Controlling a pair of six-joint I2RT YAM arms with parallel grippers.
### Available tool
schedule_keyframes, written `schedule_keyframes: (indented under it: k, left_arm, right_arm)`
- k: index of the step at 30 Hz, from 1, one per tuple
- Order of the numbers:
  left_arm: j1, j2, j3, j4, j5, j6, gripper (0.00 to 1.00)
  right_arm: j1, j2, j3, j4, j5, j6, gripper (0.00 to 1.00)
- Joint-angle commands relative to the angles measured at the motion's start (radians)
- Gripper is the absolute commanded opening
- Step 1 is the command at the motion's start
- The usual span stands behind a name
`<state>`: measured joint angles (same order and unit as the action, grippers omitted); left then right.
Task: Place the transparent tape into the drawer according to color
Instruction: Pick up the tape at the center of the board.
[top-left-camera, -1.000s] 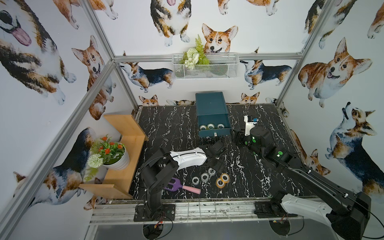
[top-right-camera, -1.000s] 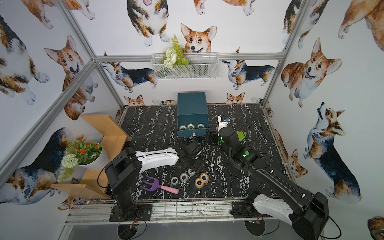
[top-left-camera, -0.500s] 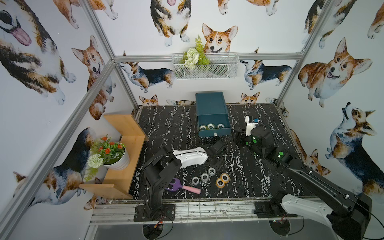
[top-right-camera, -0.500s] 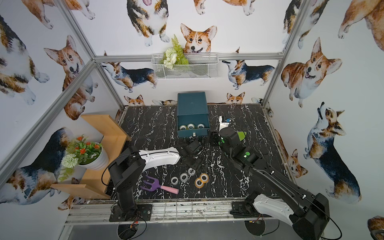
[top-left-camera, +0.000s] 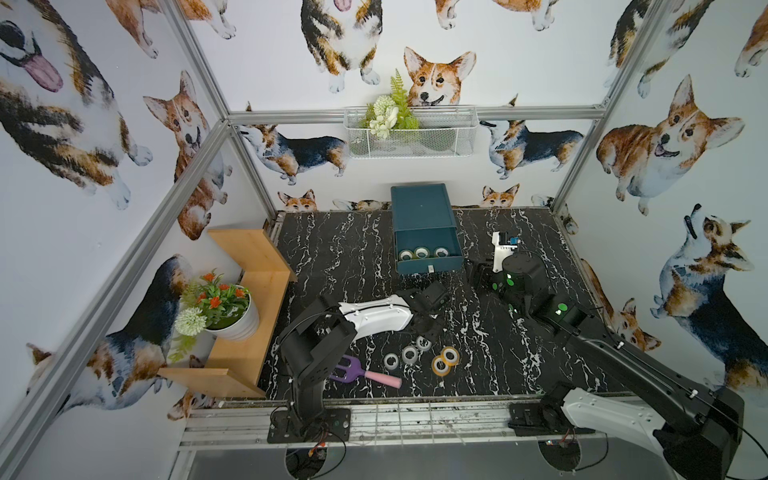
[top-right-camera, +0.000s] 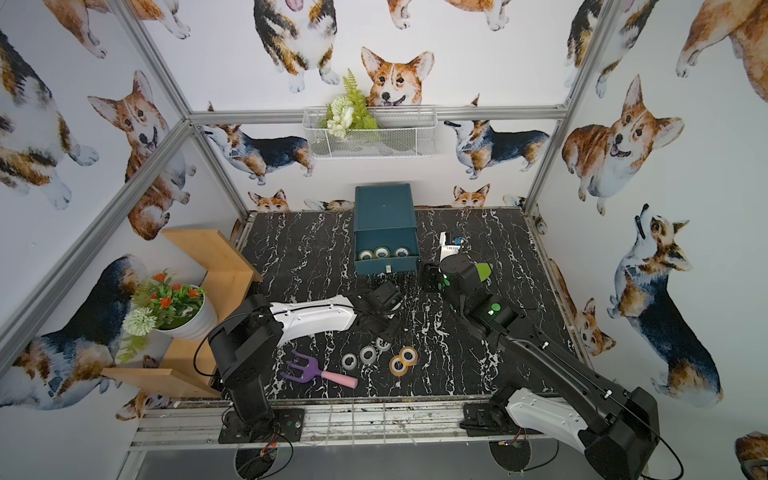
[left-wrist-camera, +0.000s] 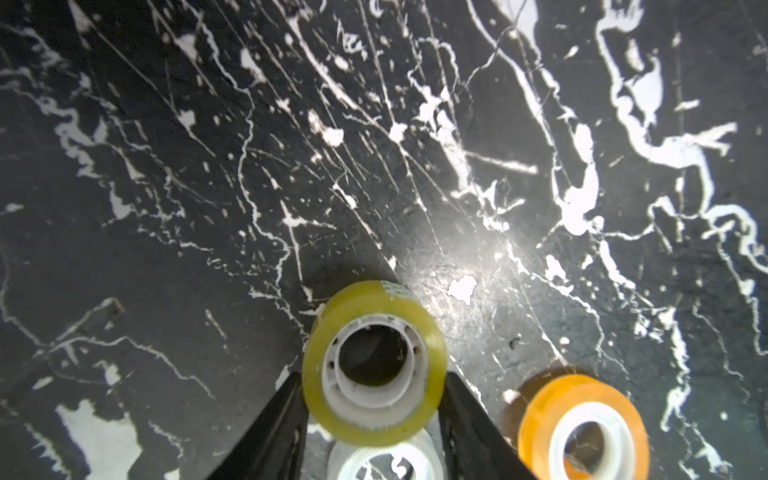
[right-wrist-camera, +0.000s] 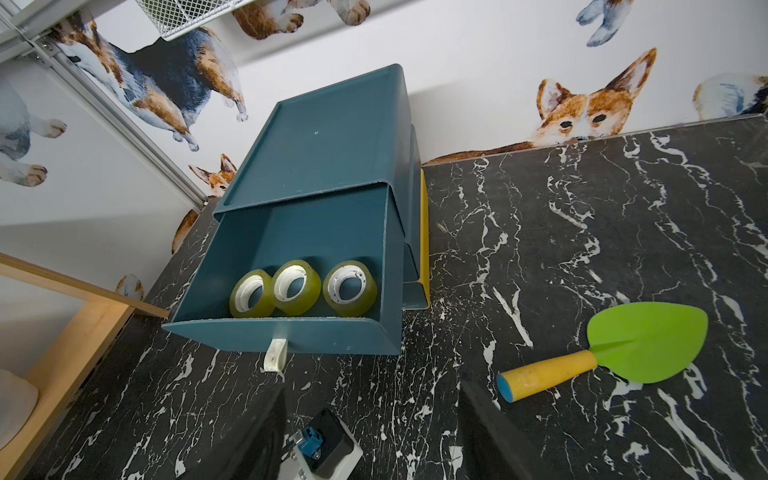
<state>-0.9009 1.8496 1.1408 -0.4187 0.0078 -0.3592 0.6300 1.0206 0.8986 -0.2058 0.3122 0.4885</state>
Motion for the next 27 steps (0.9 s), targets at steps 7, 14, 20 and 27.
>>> schedule_keyframes:
  k: [7, 14, 20, 27]
  left_arm:
    - [0.001, 0.036, 0.018, -0.012, -0.005, 0.004, 0.60]
    - [0.000, 0.001, 0.008, -0.021, -0.017, 0.000, 0.55]
    - [0.001, -0.111, 0.012, -0.053, -0.011, -0.009, 0.51]
    - [0.011, -0.288, 0.079, -0.159, -0.009, 0.003, 0.51]
  right_arm:
    - [-0.004, -0.007, -0.007, 0.001, 0.013, 0.002, 0.70]
    - [-0.010, -0.009, -0.005, 0.002, 0.019, 0.001, 0.70]
    - [-0.014, -0.010, -0.006, 0.003, 0.019, 0.005, 0.70]
    - [-0.017, -0.009, -0.003, 0.006, 0.012, 0.005, 0.70]
